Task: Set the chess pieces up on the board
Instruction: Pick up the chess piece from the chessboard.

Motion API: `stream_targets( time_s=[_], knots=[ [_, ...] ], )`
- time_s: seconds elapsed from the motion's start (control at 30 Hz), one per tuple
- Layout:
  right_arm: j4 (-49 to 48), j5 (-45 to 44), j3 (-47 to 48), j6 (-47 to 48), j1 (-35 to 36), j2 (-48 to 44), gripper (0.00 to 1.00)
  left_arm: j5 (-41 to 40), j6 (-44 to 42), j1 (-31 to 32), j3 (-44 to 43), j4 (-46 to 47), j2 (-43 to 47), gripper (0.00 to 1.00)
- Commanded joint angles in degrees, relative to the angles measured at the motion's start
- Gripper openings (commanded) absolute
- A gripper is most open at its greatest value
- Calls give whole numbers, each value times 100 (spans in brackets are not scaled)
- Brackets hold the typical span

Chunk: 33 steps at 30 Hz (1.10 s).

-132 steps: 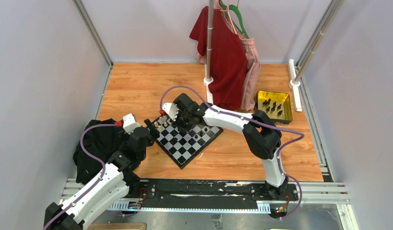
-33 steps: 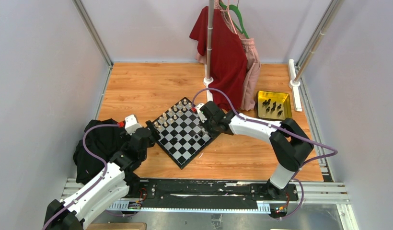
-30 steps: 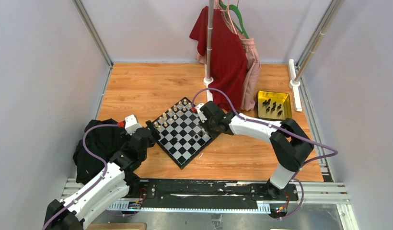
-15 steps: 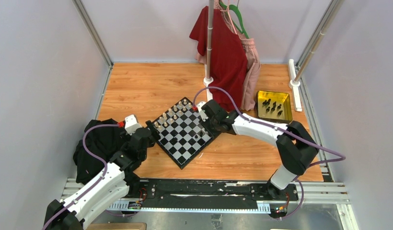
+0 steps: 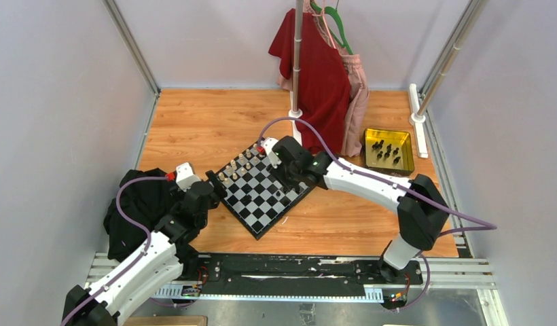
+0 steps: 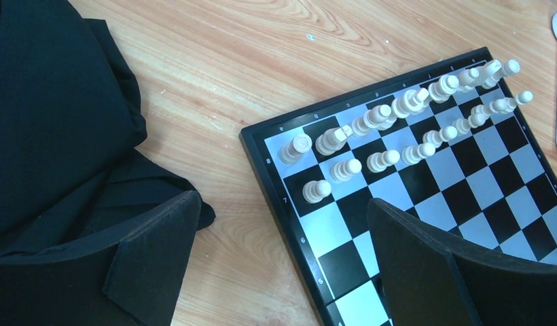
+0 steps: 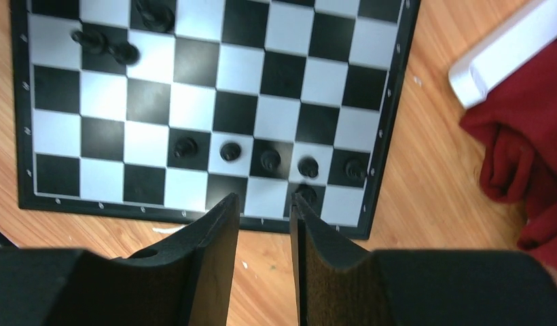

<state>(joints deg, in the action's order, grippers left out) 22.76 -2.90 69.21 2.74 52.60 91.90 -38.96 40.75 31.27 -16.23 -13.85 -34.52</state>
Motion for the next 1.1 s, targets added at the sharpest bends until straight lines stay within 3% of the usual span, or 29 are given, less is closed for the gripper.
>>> stream_targets(
  time_s=[0.0, 0.47, 1.07],
  knots=[
    [105, 171, 534, 157, 217, 441, 38, -102, 91, 37, 21, -30, 102, 100],
    [26, 799, 1911, 351, 484, 1904, 38, -173, 145, 37, 108, -234, 475, 100],
    [-2, 1023, 2562, 375, 507, 2590, 38, -147, 144, 37, 195, -202, 637, 100]
  ],
)
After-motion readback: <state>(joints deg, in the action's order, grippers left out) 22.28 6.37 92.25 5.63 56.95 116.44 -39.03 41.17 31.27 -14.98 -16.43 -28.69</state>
